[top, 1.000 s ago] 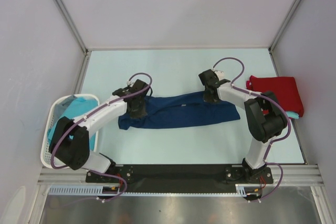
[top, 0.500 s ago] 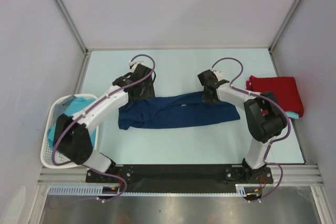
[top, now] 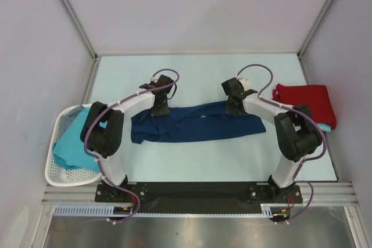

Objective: Fold and stack the t-shirts
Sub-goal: Fold the other side of the tshirt into a rectangle, then rotate the tshirt 95 degrees

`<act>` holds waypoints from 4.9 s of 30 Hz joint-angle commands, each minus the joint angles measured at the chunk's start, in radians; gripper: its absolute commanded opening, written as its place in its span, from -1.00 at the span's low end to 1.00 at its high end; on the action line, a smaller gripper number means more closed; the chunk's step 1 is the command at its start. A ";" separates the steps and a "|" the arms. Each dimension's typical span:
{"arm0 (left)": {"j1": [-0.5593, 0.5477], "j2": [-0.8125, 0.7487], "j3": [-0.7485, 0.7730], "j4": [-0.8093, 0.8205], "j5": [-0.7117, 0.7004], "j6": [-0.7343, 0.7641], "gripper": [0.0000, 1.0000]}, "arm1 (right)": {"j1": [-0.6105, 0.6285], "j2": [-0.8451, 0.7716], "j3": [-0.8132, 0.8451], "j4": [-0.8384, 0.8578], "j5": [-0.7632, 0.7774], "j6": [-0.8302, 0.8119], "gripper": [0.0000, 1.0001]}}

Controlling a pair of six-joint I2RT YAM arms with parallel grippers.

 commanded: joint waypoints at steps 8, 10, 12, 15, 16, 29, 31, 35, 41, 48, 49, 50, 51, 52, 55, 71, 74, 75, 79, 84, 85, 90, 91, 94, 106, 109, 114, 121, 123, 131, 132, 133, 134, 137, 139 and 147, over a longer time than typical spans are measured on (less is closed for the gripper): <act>0.116 0.096 0.052 0.027 0.019 0.031 -0.28 | -0.007 -0.038 -0.002 0.008 0.014 -0.012 -0.66; 0.138 0.120 0.067 0.024 0.022 0.038 -0.29 | -0.007 -0.035 0.000 0.005 0.014 -0.010 -0.66; 0.154 0.151 0.096 0.019 0.028 0.041 -0.28 | -0.007 -0.035 0.001 0.003 0.014 -0.010 -0.66; 0.167 0.194 0.152 -0.004 0.036 0.051 -0.26 | -0.010 -0.033 0.001 0.002 0.018 -0.013 -0.65; 0.168 0.201 0.173 -0.007 0.034 0.053 -0.25 | -0.012 -0.033 0.001 0.000 0.015 -0.012 -0.65; 0.122 -0.094 0.092 0.007 0.076 0.002 -0.06 | -0.043 0.042 0.078 -0.009 0.014 -0.004 -0.66; 0.106 -0.136 0.060 0.009 0.086 -0.002 -0.06 | -0.056 0.070 0.104 -0.014 0.009 0.002 -0.67; 0.095 -0.164 0.018 0.007 0.074 0.005 -0.03 | -0.072 0.128 0.119 -0.014 -0.017 0.011 -0.70; 0.087 -0.139 -0.048 0.021 0.103 0.005 -0.04 | -0.073 0.142 0.115 -0.011 -0.022 0.013 -0.69; 0.061 -0.144 -0.072 0.050 0.151 0.008 0.04 | -0.075 0.143 0.112 -0.024 -0.020 0.014 -0.43; 0.055 -0.147 -0.075 0.050 0.155 0.007 0.06 | -0.075 0.137 0.110 -0.024 -0.022 0.014 -0.38; 0.050 -0.151 -0.078 0.050 0.159 0.005 0.07 | -0.075 0.137 0.112 -0.029 -0.022 0.016 -0.36; 0.041 -0.159 -0.080 0.050 0.163 0.002 0.08 | -0.075 0.130 0.112 -0.034 -0.020 0.017 -0.33; 0.036 -0.167 -0.081 0.049 0.165 0.001 0.08 | -0.073 0.123 0.110 -0.035 -0.019 0.021 -0.31; 0.020 -0.197 -0.085 0.042 0.163 -0.007 0.10 | -0.070 0.097 0.113 -0.049 -0.003 0.025 -0.28; -0.028 -0.259 -0.163 0.035 0.108 -0.035 0.13 | -0.020 0.036 0.050 -0.110 0.066 0.048 -0.18; -0.028 -0.251 -0.170 0.042 0.100 -0.033 0.15 | -0.023 0.041 0.024 -0.106 0.069 0.054 -0.14; -0.030 -0.248 -0.172 0.042 0.099 -0.035 0.16 | -0.023 0.045 0.021 -0.104 0.069 0.056 -0.12; -0.028 -0.249 -0.167 0.044 0.088 -0.038 0.17 | -0.032 0.056 0.004 -0.098 0.070 0.054 -0.02; -0.014 -0.236 -0.158 0.038 0.077 -0.039 0.21 | -0.069 0.083 -0.017 -0.080 0.023 0.059 0.04; -0.002 -0.231 -0.160 0.038 0.080 -0.041 0.22 | -0.070 0.088 -0.019 -0.077 0.018 0.059 0.04; 0.055 -0.204 -0.172 0.053 0.102 -0.038 0.24 | -0.073 0.096 -0.031 -0.066 0.003 0.056 0.06; 0.072 -0.193 -0.170 0.056 0.106 -0.036 0.24 | -0.073 0.096 -0.031 -0.064 0.000 0.053 0.05; 0.090 -0.144 -0.149 0.053 0.113 -0.030 0.24 | -0.075 0.099 -0.025 -0.066 -0.009 0.045 0.06; 0.098 0.020 -0.086 0.053 0.134 -0.021 0.13 | -0.079 0.114 -0.008 -0.064 -0.025 0.028 -0.05; 0.098 0.028 -0.103 0.064 0.139 -0.019 -0.23 | -0.081 0.123 -0.014 -0.063 -0.040 0.027 -0.34; 0.098 0.050 -0.106 0.061 0.154 -0.016 -0.98 | -0.084 0.136 -0.014 -0.064 -0.059 0.037 -0.91; 0.098 0.070 -0.101 0.058 0.166 -0.010 -1.00 | -0.079 0.125 -0.036 -0.078 -0.068 0.059 -1.00; 0.099 0.080 -0.085 0.055 0.169 -0.001 -1.00 | -0.076 0.120 -0.042 -0.093 -0.068 0.067 -1.00; 0.098 0.209 0.109 -0.022 0.188 0.051 -1.00 | -0.006 0.058 -0.118 -0.133 -0.108 0.112 -1.00; 0.098 0.237 0.154 -0.028 0.188 0.051 -1.00 | 0.005 0.041 -0.125 -0.135 -0.111 0.119 -1.00; 0.098 0.249 0.178 -0.034 0.188 0.054 -1.00 | 0.022 0.033 -0.129 -0.141 -0.111 0.123 -1.00; 0.098 0.260 0.202 -0.048 0.188 0.054 -1.00 | 0.051 0.027 -0.137 -0.150 -0.115 0.129 -1.00; 0.098 0.312 0.288 -0.076 0.189 0.057 -1.00 | 0.129 0.010 -0.140 -0.178 -0.123 0.155 -1.00; 0.098 0.338 0.340 -0.086 0.189 0.059 -1.00 | 0.163 0.004 -0.140 -0.190 -0.131 0.175 -1.00; 0.098 0.413 0.503 -0.131 0.160 0.079 -1.00 | 0.316 0.001 -0.135 -0.227 -0.152 0.241 -1.00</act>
